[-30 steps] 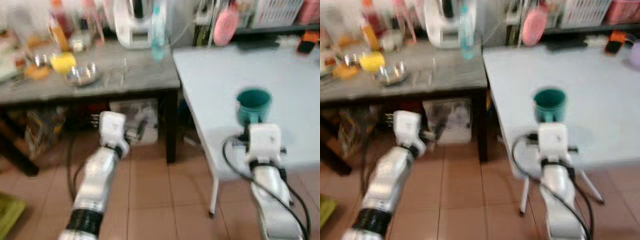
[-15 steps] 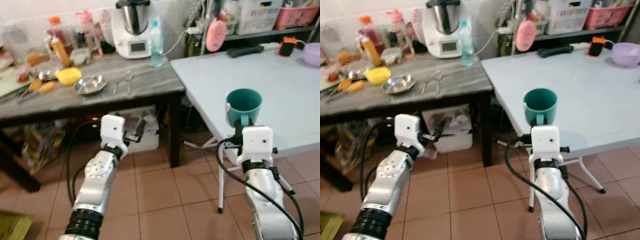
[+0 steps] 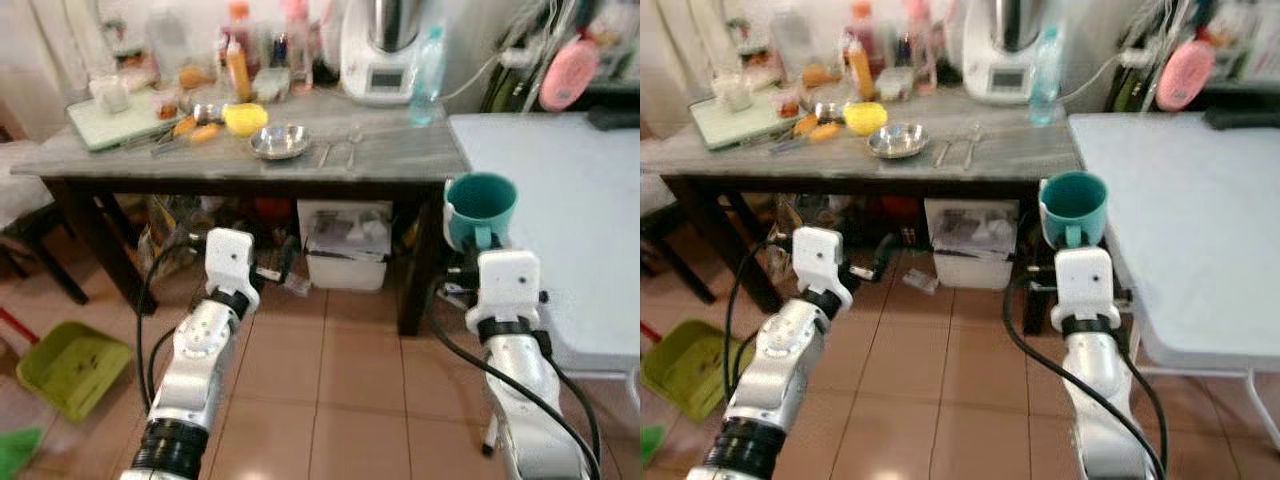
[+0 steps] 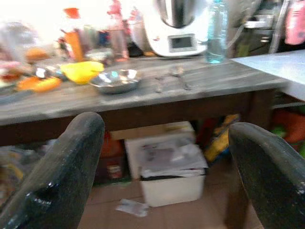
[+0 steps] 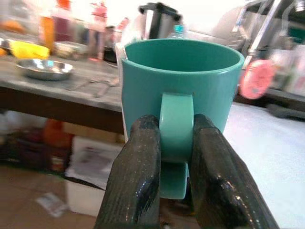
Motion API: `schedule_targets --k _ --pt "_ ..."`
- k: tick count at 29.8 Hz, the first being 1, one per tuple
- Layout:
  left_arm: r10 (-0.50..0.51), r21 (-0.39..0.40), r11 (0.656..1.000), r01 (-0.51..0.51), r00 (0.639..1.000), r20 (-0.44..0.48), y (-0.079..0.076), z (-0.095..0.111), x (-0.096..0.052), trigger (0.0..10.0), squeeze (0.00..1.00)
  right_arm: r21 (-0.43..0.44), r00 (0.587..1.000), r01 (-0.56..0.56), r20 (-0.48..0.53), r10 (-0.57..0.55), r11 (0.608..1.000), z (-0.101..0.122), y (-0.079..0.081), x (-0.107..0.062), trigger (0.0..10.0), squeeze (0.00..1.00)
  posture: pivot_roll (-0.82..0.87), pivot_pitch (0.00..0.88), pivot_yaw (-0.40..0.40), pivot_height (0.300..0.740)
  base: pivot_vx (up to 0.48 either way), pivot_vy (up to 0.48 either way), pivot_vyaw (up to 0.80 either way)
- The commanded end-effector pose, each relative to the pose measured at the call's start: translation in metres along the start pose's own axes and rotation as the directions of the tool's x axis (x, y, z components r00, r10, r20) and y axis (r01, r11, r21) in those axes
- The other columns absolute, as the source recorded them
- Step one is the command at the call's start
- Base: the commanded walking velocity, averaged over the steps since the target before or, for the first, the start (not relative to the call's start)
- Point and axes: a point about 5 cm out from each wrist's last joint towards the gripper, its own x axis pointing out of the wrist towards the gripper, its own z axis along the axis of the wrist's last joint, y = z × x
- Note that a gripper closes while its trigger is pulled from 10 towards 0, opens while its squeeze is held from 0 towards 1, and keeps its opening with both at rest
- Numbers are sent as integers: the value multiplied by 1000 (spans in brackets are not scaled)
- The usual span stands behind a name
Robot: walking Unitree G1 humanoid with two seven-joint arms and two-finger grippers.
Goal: Setting the table
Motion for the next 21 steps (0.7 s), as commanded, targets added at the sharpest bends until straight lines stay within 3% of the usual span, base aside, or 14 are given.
schedule_targets --k 1,16,21 --pt "-24 4 1000 24 999 26 -3 7 3 10000 0 0 999 4 32 -4 1000 7 -2 1 10000 0 -116 0 85 740 262 0 0" --pt "-54 7 999 54 998 26 -6 7 4 10000 0 6 999 -21 43 21 1000 8 2 1 10000 0 -113 0 87 740 366 0 0" --pt "-57 5 998 57 998 25 -7 7 4 10000 0 4 999 -24 46 24 1000 8 3 1 10000 0 -114 0 88 740 480 0 520"
